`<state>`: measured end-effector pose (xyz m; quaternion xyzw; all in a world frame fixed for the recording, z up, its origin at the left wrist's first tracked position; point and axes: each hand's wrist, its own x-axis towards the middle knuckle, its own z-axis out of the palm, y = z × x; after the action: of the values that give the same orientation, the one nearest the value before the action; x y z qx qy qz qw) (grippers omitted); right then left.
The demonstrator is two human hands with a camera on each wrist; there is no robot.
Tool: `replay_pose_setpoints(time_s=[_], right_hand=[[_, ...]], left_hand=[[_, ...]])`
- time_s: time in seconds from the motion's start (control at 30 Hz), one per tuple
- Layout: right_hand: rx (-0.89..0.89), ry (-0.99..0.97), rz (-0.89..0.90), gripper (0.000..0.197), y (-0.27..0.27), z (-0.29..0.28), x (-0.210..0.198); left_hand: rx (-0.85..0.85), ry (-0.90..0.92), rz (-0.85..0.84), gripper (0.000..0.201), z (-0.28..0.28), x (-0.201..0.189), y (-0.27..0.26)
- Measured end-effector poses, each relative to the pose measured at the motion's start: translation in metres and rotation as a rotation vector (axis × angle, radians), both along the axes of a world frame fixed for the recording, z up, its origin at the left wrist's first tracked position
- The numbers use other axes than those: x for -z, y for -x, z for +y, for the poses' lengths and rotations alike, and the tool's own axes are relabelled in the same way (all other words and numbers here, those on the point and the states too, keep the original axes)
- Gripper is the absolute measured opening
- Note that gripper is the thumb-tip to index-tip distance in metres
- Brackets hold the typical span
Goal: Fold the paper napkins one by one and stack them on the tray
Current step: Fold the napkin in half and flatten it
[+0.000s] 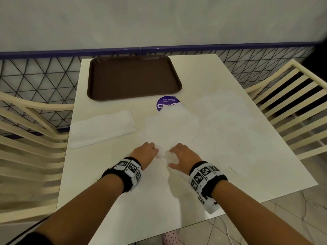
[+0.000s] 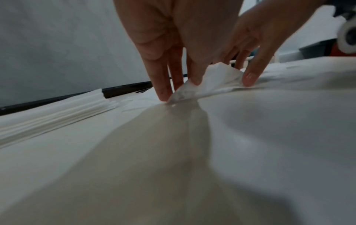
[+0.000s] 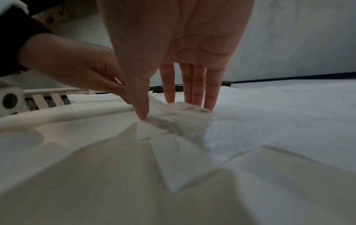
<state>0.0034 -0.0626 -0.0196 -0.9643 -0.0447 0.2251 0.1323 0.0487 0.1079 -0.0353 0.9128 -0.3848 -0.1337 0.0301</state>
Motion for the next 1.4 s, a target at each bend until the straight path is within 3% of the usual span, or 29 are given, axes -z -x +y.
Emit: replay_pose_setpoints(time_s=[0.1, 0.23, 0.3, 0.37, 0.47, 0.57, 0.7, 0.9, 1.07, 1.27, 1.4], right_hand=[[0.008, 0.017, -0.07, 0.043, -0.002, 0.0, -0.004], [-0.001, 0.002, -0.234, 0.038, -0.005, -0.006, -0.01], [-0.071, -0.069, -0.344, 0.034, -0.004, -0.004, -0.017], [-0.194, -0.112, -0.459, 0.027, -0.003, -0.001, -0.021], [-0.32, -0.05, -0.253, 0.036, 0.005, 0.011, -0.031], [-0.325, 0.034, 0.005, 0.043, 0.005, 0.009, -0.031], [-0.313, 0.108, 0.183, 0.044, 0.004, 0.002, -0.024], [-0.249, -0.048, 0.122, 0.036, 0.0, -0.003, -0.027], [-0.331, -0.008, 0.127, 0.032, 0.001, 0.008, -0.024], [-0.383, -0.111, 0.127, 0.033, 0.003, 0.031, -0.017], [-0.32, -0.185, 0.147, 0.033, -0.004, 0.051, -0.018]], left_hand=[[-0.097, 0.097, 0.039, 0.031, 0.004, 0.0, -0.007], [-0.075, 0.271, 0.014, 0.032, 0.013, -0.016, -0.008], [-0.033, 0.3, -0.077, 0.033, 0.018, -0.025, -0.005], [-0.108, 0.309, -0.065, 0.042, 0.022, -0.035, -0.001], [-0.206, 0.334, -0.017, 0.039, 0.028, -0.04, 0.007], [-0.292, 0.123, 0.157, 0.05, 0.041, -0.036, 0.019], [-0.323, -0.06, 0.32, 0.05, 0.05, -0.027, 0.039], [-0.412, 0.093, 0.338, 0.042, 0.053, -0.026, 0.055], [-0.612, 0.289, 0.295, 0.033, 0.092, -0.031, 0.074], [-0.915, 0.194, 0.414, 0.033, 0.135, -0.03, 0.096], [-1.09, 0.3, 0.437, 0.032, 0.151, -0.024, 0.098]])
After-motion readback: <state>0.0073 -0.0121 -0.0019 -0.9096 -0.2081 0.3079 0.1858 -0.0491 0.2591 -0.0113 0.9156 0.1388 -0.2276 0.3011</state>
